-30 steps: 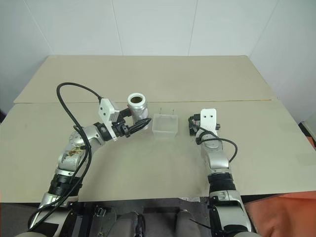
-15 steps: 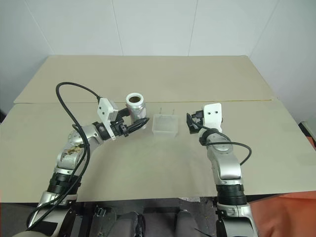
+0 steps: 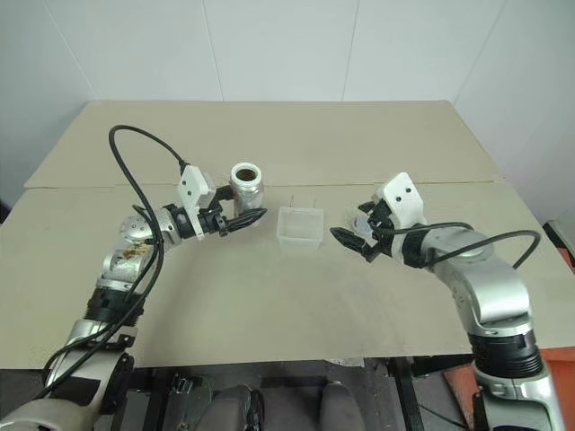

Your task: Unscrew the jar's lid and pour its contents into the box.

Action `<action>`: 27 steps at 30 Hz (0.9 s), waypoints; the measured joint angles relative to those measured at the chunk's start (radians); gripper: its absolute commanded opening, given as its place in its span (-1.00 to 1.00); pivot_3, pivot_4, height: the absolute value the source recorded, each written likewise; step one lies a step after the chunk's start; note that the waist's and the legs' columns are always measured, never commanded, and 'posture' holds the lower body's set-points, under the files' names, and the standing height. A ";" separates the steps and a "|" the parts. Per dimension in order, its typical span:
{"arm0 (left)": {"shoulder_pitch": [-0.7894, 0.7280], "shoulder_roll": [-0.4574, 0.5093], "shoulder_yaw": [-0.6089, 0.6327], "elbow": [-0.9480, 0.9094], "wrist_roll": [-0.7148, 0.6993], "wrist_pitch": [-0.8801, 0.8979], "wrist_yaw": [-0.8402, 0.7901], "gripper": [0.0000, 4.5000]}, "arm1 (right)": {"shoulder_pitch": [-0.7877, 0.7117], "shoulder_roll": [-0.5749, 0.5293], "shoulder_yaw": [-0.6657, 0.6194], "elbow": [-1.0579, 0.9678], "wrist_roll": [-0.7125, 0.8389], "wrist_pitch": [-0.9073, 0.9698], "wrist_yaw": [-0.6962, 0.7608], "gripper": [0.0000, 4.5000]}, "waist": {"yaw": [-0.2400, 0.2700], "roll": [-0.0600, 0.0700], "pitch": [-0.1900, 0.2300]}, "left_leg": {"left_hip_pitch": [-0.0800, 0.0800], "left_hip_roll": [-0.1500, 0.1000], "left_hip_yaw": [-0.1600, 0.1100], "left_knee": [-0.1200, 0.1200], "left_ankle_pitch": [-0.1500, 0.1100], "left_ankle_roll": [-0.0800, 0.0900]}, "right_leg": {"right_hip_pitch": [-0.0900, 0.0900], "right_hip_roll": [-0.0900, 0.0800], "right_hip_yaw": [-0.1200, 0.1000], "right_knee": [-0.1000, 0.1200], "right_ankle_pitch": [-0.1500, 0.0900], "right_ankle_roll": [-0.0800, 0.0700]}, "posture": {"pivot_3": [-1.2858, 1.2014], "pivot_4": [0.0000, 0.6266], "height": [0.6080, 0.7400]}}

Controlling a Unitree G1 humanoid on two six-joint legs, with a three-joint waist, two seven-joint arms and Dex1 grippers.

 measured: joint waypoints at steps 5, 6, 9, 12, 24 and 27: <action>-0.091 -0.004 -0.053 0.144 0.107 -0.120 0.010 0.24 | -0.072 -0.033 0.049 0.014 0.008 0.001 0.069 0.97 | 0.003 0.000 0.000 | -0.001 0.000 0.000 0.000 0.000 0.000 | 0.000 0.000 0.000 0.000 0.000 0.000 | 0.03 -0.52 1.00; -0.110 -0.004 -0.060 0.174 0.126 -0.147 0.017 0.24 | -0.075 -0.040 0.059 0.020 0.006 0.000 0.078 0.97 | 0.004 0.000 0.000 | -0.001 0.000 0.000 0.001 0.000 0.000 | 0.000 0.000 0.000 0.000 0.000 0.000 | 0.03 -0.52 1.00; -0.186 -0.002 -0.085 0.284 0.200 -0.235 0.053 0.24 | -0.075 -0.053 0.072 0.044 -0.002 -0.001 0.103 0.97 | 0.012 0.000 0.000 | -0.002 0.000 0.001 0.001 0.000 0.000 | -0.001 0.000 -0.001 0.000 0.000 0.001 | 0.03 -0.52 1.00; -0.282 0.001 -0.109 0.401 0.280 -0.342 0.099 0.24 | -0.075 -0.074 0.075 0.046 -0.003 -0.003 0.131 0.97 | 0.020 0.000 0.000 | -0.003 0.000 0.002 0.002 0.000 0.000 | -0.001 0.000 -0.002 0.000 0.000 0.001 | 0.03 -0.52 1.00; -0.547 0.009 -0.326 0.726 0.678 -0.745 0.404 0.24 | -0.066 -0.122 0.079 0.043 0.000 -0.008 0.185 0.97 | 0.024 -0.001 0.000 | -0.006 0.000 0.005 0.003 0.000 0.001 | -0.001 0.000 -0.003 0.000 0.001 0.001 | 0.03 -0.52 1.00; -0.597 0.010 -0.377 0.772 0.766 -0.789 0.498 0.24 | -0.058 -0.125 0.073 0.039 0.001 -0.008 0.190 0.97 | 0.024 -0.001 0.001 | -0.007 0.000 0.005 0.004 0.000 0.001 | -0.002 0.000 -0.003 0.000 0.001 0.002 | 0.03 -0.52 1.00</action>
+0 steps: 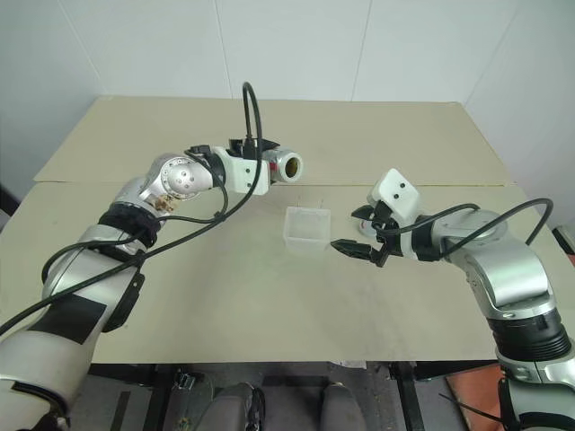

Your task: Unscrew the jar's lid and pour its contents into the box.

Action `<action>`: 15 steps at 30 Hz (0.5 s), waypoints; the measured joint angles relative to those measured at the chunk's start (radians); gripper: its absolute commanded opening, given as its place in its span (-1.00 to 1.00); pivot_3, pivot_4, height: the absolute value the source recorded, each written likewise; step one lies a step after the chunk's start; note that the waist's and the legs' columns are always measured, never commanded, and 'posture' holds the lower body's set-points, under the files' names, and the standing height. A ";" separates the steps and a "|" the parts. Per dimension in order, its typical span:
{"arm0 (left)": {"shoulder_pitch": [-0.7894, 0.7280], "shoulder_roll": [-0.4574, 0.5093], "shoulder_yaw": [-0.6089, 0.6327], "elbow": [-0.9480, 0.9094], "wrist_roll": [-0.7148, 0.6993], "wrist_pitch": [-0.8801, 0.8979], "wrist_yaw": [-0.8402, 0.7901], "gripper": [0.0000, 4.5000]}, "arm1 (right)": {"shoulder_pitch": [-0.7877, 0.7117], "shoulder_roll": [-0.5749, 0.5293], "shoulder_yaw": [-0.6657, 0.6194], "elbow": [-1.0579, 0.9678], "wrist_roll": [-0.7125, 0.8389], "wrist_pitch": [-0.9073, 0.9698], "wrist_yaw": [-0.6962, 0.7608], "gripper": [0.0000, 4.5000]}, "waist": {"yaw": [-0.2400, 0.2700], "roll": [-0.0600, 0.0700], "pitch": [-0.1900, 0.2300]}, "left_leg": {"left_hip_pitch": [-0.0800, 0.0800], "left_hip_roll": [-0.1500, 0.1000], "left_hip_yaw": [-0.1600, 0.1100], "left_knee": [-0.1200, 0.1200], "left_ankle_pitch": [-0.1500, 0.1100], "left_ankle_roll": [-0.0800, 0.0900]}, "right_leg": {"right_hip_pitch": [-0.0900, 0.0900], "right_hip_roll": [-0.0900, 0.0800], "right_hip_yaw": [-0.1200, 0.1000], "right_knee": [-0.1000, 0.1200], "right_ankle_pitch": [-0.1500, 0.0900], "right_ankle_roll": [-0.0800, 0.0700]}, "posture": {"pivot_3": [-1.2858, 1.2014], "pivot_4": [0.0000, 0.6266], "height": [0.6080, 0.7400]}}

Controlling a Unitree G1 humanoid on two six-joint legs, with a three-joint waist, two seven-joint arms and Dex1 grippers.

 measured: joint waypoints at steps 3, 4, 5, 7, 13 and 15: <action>-0.073 0.007 -0.073 0.028 0.119 -0.043 0.137 0.24 | 0.029 -0.035 -0.010 -0.019 0.003 -0.001 0.021 0.97 | 0.002 0.000 0.000 | -0.002 0.000 0.000 0.001 0.000 0.000 | -0.001 0.000 -0.001 0.001 0.000 0.000 | 0.03 -0.52 1.00; -0.091 0.012 -0.091 0.036 0.149 -0.053 0.177 0.24 | 0.035 -0.044 -0.011 -0.021 0.004 -0.001 0.027 0.97 | 0.002 0.000 0.000 | -0.002 0.000 0.000 0.001 0.000 0.000 | -0.001 0.000 -0.001 0.001 0.000 0.001 | 0.03 -0.52 1.00; -0.111 0.016 -0.116 0.042 0.190 -0.062 0.230 0.24 | 0.041 -0.056 -0.014 -0.024 0.007 -0.001 0.033 0.97 | 0.002 0.000 0.000 | -0.003 0.000 0.000 0.001 0.000 0.001 | -0.001 0.000 -0.001 0.001 0.001 0.001 | 0.03 -0.52 1.00; -0.144 0.017 -0.170 0.043 0.266 -0.079 0.327 0.24 | 0.045 -0.064 -0.020 -0.026 0.009 -0.002 0.041 0.97 | 0.001 0.000 0.000 | -0.003 0.000 0.000 0.002 -0.001 0.001 | -0.001 0.000 -0.001 0.000 0.001 0.001 | 0.03 -0.52 1.00; -0.209 0.006 -0.431 0.037 0.605 -0.050 0.722 0.24 | 0.047 -0.063 -0.038 -0.038 0.018 -0.002 0.041 0.97 | 0.002 -0.001 0.000 | -0.003 0.000 0.000 0.002 -0.001 0.001 | -0.001 0.000 -0.001 0.001 0.001 0.002 | 0.03 -0.52 1.00; -0.231 -0.024 -0.551 0.043 0.747 0.030 0.881 0.24 | 0.047 -0.056 -0.045 -0.046 0.019 -0.002 0.038 0.97 | 0.004 -0.001 0.001 | -0.004 0.000 0.000 0.003 -0.001 0.001 | -0.001 0.000 -0.001 0.001 0.001 0.002 | 0.03 -0.52 1.00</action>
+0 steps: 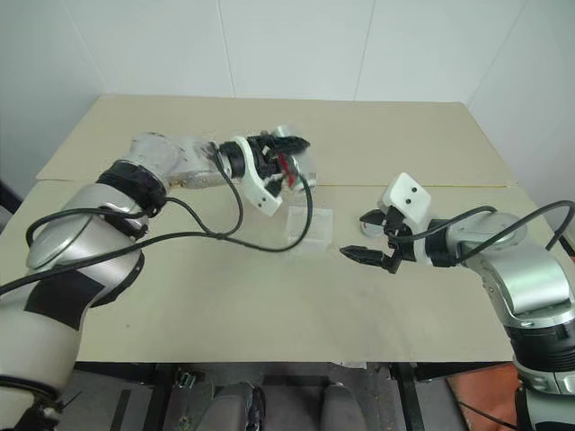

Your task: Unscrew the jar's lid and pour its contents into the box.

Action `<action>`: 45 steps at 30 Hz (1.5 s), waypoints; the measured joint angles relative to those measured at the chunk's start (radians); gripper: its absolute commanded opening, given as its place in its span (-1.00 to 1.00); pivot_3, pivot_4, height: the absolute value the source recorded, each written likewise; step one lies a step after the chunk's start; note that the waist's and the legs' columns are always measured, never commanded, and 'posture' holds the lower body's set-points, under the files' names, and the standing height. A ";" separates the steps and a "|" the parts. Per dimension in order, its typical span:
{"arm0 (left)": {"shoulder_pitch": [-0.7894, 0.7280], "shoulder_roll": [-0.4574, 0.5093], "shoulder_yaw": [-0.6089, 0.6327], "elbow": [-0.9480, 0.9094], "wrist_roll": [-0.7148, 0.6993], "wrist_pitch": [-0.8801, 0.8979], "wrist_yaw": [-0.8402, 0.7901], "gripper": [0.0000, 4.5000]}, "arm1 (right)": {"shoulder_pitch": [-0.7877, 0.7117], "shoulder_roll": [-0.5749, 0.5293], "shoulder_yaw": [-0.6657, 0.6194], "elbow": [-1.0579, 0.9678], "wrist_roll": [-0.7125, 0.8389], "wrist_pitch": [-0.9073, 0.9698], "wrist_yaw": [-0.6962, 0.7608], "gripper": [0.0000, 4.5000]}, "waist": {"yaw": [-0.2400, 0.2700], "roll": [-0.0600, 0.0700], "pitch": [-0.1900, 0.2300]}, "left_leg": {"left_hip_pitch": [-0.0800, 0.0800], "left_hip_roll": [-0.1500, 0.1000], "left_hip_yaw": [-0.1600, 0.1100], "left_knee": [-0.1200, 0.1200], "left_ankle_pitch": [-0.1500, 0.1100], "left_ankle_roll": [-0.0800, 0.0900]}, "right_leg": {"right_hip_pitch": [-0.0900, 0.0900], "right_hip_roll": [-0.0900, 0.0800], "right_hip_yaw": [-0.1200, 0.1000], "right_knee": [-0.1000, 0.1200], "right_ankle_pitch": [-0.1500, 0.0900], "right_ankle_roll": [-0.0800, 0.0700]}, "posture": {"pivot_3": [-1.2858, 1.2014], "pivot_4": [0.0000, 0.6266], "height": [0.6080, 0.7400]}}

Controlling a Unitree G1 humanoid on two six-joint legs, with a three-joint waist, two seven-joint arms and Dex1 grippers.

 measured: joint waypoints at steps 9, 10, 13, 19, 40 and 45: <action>-0.042 -0.092 -0.111 0.069 0.117 0.092 0.177 0.24 | 0.005 0.012 -0.015 -0.034 0.038 0.009 -0.030 0.97 | 0.000 -0.001 0.000 | -0.001 0.000 0.000 0.000 0.000 0.000 | -0.001 0.000 0.000 0.000 0.000 0.000 | 0.03 -0.52 1.00; -0.043 -0.092 -0.114 0.069 0.119 0.091 0.185 0.24 | 0.007 0.013 -0.016 -0.039 0.039 0.010 -0.036 0.97 | -0.001 -0.001 0.000 | -0.001 0.000 0.000 0.000 0.000 0.000 | -0.001 0.000 0.000 0.000 0.000 0.000 | 0.03 -0.52 1.00; -0.043 -0.088 -0.127 0.076 0.123 0.088 0.202 0.24 | 0.013 0.014 -0.016 -0.040 0.039 0.010 -0.049 0.97 | -0.001 -0.001 0.000 | -0.001 0.000 0.001 0.001 0.000 0.000 | -0.001 0.000 0.000 0.001 0.000 0.000 | 0.03 -0.52 1.00; -0.043 -0.078 -0.120 0.101 0.098 0.075 0.188 0.24 | 0.013 0.014 -0.016 -0.040 0.039 0.010 -0.060 0.97 | -0.001 -0.001 0.000 | -0.001 0.000 0.001 0.001 0.000 0.000 | -0.001 0.000 0.000 0.001 0.000 0.000 | 0.03 -0.52 1.00; 0.532 -0.051 0.847 -0.235 -1.257 0.295 -1.139 0.24 | 0.010 0.045 -0.013 -0.018 0.039 0.009 -0.050 0.97 | -0.009 0.000 0.000 | 0.000 0.001 -0.004 0.012 -0.001 0.002 | -0.001 -0.001 0.001 0.010 0.000 0.000 | 0.03 -0.52 1.00; 0.717 -0.065 0.911 -0.554 -1.391 0.576 -1.177 0.24 | 0.009 0.063 -0.013 -0.015 0.040 0.010 -0.052 0.97 | -0.011 0.000 0.000 | 0.001 0.000 -0.006 0.012 -0.001 0.002 | 0.000 -0.001 0.002 0.010 0.000 0.000 | 0.03 -0.52 1.00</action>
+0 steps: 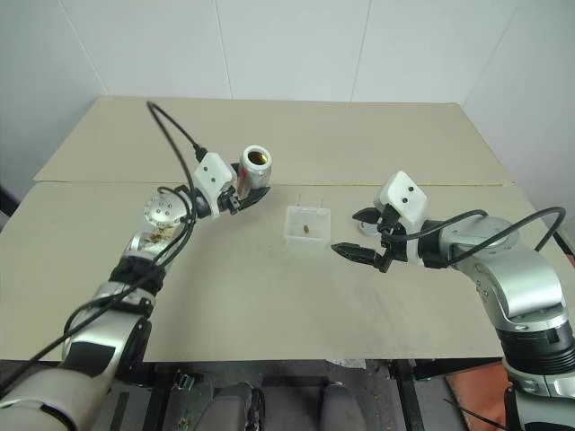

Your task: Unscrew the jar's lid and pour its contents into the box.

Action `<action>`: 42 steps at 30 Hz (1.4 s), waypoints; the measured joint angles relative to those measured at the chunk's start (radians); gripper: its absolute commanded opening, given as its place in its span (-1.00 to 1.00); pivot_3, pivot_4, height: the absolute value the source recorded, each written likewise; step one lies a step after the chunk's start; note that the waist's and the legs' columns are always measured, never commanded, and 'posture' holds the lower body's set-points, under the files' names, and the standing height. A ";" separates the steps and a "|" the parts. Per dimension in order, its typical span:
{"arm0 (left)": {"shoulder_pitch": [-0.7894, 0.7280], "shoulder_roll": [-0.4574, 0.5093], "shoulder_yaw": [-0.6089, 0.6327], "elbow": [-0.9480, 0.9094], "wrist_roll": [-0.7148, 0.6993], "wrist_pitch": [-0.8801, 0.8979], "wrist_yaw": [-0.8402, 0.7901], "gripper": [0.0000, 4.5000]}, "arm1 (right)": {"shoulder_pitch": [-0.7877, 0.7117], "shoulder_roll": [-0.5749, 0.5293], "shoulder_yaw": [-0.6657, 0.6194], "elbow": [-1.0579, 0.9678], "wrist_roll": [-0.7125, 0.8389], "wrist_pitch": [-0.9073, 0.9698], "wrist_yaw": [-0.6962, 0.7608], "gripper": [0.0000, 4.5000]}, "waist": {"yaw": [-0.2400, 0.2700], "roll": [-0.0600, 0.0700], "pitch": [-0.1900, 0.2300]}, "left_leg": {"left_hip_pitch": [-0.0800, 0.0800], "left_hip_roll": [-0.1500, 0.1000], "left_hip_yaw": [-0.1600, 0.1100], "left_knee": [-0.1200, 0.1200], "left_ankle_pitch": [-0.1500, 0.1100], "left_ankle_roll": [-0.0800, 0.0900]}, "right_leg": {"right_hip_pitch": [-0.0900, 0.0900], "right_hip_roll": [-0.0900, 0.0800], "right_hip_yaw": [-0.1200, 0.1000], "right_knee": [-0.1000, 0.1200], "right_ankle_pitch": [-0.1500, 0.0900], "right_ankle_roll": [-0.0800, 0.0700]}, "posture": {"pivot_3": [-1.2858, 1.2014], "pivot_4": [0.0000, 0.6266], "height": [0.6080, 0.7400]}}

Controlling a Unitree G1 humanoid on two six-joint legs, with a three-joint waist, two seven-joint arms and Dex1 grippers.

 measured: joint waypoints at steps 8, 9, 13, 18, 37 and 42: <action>0.200 -0.065 0.033 -0.214 -0.057 0.201 0.076 0.24 | 0.000 0.002 -0.001 0.000 0.028 0.000 0.009 0.97 | 0.007 0.000 0.000 | 0.000 0.000 -0.001 0.000 0.000 0.000 | 0.001 0.000 0.000 0.000 0.000 0.000 | 0.03 -0.52 1.00; 0.211 -0.078 0.039 -0.215 -0.057 0.200 0.089 0.24 | 0.000 -0.004 -0.001 0.000 0.031 0.000 0.012 0.97 | 0.007 0.000 0.000 | 0.001 0.000 -0.001 0.000 0.000 0.000 | 0.001 0.000 0.000 0.000 0.000 0.000 | 0.03 -0.52 1.00; 0.220 -0.125 0.067 -0.212 -0.063 0.187 0.130 0.24 | 0.000 -0.016 -0.002 0.001 0.037 0.000 0.015 0.97 | 0.007 0.000 0.000 | 0.001 0.000 -0.001 0.000 0.000 0.001 | 0.001 0.000 0.000 -0.001 0.000 0.000 | 0.03 -0.52 1.00; 0.220 -0.155 0.087 -0.167 -0.061 0.141 0.161 0.24 | 0.000 -0.024 -0.003 0.002 0.038 0.001 0.015 0.97 | 0.006 0.000 0.000 | 0.002 0.000 -0.001 0.000 0.000 0.001 | 0.002 0.000 0.000 -0.001 0.000 0.000 | 0.03 -0.52 1.00; 0.208 -0.212 0.087 0.033 0.028 -0.063 0.339 0.95 | 0.014 -0.028 -0.028 -0.029 0.073 0.023 0.000 1.00 | 0.006 0.000 0.000 | 0.004 -0.001 0.000 -0.001 -0.001 0.001 | 0.003 -0.001 0.001 -0.001 0.000 0.000 | 0.03 -0.52 1.00; 0.226 -0.206 0.078 0.030 0.032 -0.061 0.339 0.99 | 0.016 -0.028 -0.028 -0.031 0.076 0.024 -0.008 1.00 | 0.006 0.000 0.000 | 0.004 -0.001 0.000 -0.001 -0.001 0.002 | 0.003 -0.001 0.001 -0.001 0.000 0.000 | 0.03 -0.52 1.00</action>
